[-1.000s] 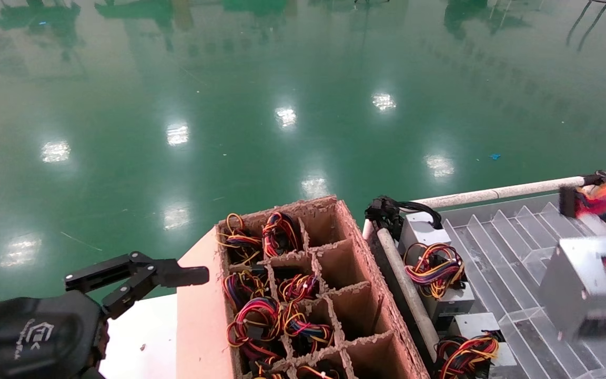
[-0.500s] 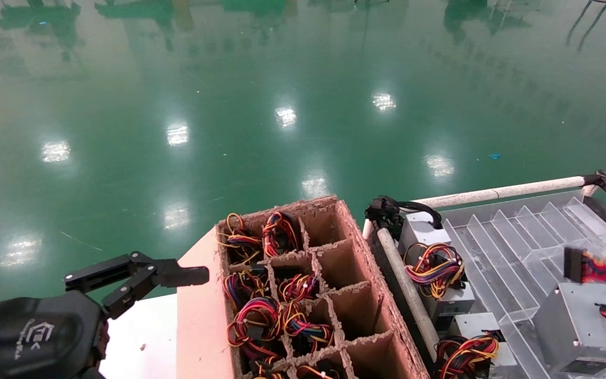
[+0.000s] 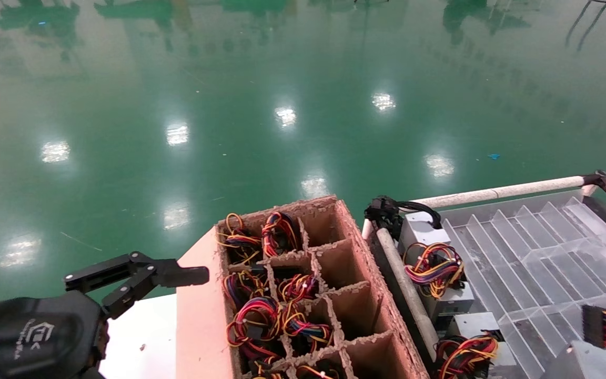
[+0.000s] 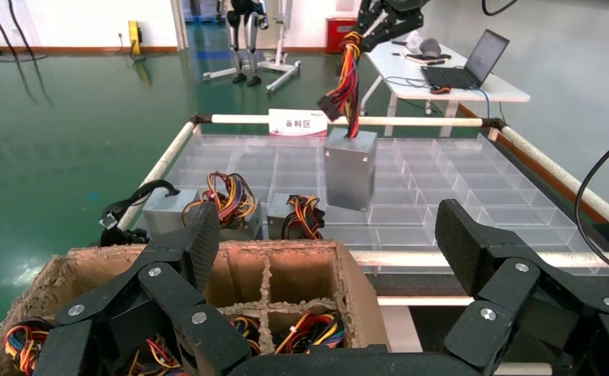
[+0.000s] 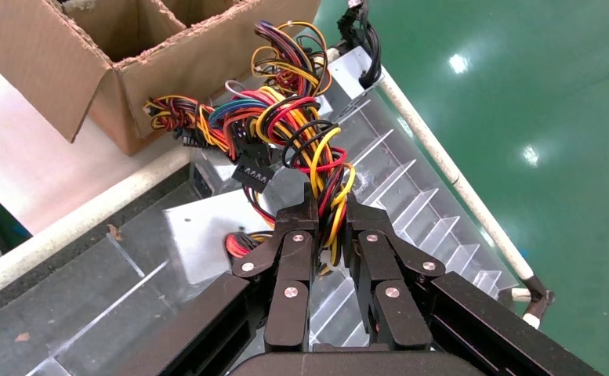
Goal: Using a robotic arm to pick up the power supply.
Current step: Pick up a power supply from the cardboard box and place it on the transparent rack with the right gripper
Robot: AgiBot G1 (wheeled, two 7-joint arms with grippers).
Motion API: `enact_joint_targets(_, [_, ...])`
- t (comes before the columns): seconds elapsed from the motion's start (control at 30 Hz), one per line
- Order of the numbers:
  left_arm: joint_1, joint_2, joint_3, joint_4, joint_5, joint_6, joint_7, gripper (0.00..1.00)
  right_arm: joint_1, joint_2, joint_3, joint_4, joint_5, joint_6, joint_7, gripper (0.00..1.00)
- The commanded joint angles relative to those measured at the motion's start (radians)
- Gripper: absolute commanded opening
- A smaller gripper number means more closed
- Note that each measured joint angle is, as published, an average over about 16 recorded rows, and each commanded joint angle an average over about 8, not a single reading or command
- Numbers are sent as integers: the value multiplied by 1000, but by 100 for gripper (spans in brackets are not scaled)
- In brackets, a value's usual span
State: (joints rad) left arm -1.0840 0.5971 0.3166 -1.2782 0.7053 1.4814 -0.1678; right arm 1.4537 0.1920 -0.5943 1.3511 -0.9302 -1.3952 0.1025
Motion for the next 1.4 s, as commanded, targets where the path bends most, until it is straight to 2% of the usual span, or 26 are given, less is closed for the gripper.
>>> enact_joint_targets(0.03, [0, 0, 0, 0, 0, 0, 0, 100, 3, 13, -28, 1, 15, 2, -13, 0])
enact_joint_targets(0.3, [0, 0, 0, 0, 0, 0, 0, 100, 2, 6, -95, 3, 62, 6, -46, 0])
enact_joint_targets(0.63, [0, 0, 1, 0, 0, 0, 0, 100, -9, -17, -131, 2, 79, 12, -66, 0])
enact_joint_targets(0.9, [0, 0, 1, 0, -1, 0, 0, 100, -19, -65, -133, 4, 76, 4, -65, 0])
enact_joint_targets(1.4, [0, -1, 1, 0, -1, -1, 1, 100, -20, -138, -103, 4, 48, -65, -21, 0])
